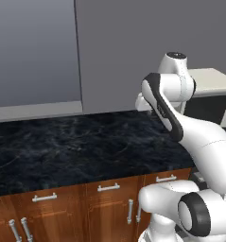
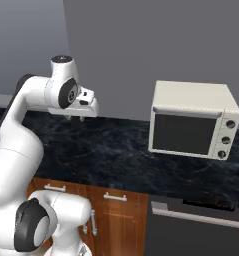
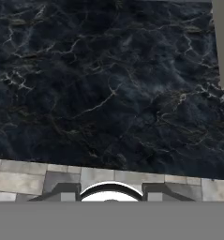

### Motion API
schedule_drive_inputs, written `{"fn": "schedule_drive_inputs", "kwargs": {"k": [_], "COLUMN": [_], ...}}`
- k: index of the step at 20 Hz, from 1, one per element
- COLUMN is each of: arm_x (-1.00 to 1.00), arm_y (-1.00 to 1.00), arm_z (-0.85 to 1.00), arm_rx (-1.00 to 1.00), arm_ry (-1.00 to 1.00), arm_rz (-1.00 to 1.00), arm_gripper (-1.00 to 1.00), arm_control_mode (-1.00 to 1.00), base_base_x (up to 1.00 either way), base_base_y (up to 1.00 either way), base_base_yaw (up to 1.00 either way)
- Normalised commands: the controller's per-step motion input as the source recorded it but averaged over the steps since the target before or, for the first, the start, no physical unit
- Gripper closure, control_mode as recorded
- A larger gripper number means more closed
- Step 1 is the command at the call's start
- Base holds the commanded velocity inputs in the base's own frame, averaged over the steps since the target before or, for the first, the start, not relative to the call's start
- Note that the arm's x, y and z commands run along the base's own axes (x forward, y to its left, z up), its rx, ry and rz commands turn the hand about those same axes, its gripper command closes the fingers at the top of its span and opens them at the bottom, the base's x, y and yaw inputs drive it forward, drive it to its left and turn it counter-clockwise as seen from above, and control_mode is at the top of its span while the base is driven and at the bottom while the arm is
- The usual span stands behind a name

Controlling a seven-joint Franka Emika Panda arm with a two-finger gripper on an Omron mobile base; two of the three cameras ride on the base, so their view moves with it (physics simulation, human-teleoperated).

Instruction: Open the dishwasher door and pull out the top rack.

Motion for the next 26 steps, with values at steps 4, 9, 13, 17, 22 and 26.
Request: {"fn": "schedule_drive_inputs", "kwargs": {"k": [4,9,13,17,22,26], "arm_x": [-0.01,0.00,0.00,0.00,0.00,0.00], "arm_y": [0.00,0.00,0.00,0.00,0.00,0.00], "arm_z": [0.00,0.00,0.00,0.00,0.00,0.00], "arm_rx": [0.00,0.00,0.00,0.00,0.00,0.00], "arm_ry": [0.00,0.00,0.00,0.00,0.00,0.00], "arm_rz": [-0.03,0.00,0.00,0.00,0.00,0.00], "arm_gripper": [-1.00,-1.00,-1.00,-1.00,-1.00,-1.00], "arm_control_mode": [1.00,1.00,1.00,1.00,1.00,1.00], "base_base_x": [-0.01,-0.01,0.00,0.00,0.00,0.00], "base_base_y": [0.00,0.00,0.00,-0.02,-0.01,-0.01], "base_base_yaw": [-0.10,-0.37,-0.41,-0.38,-0.38,-0.35]}}
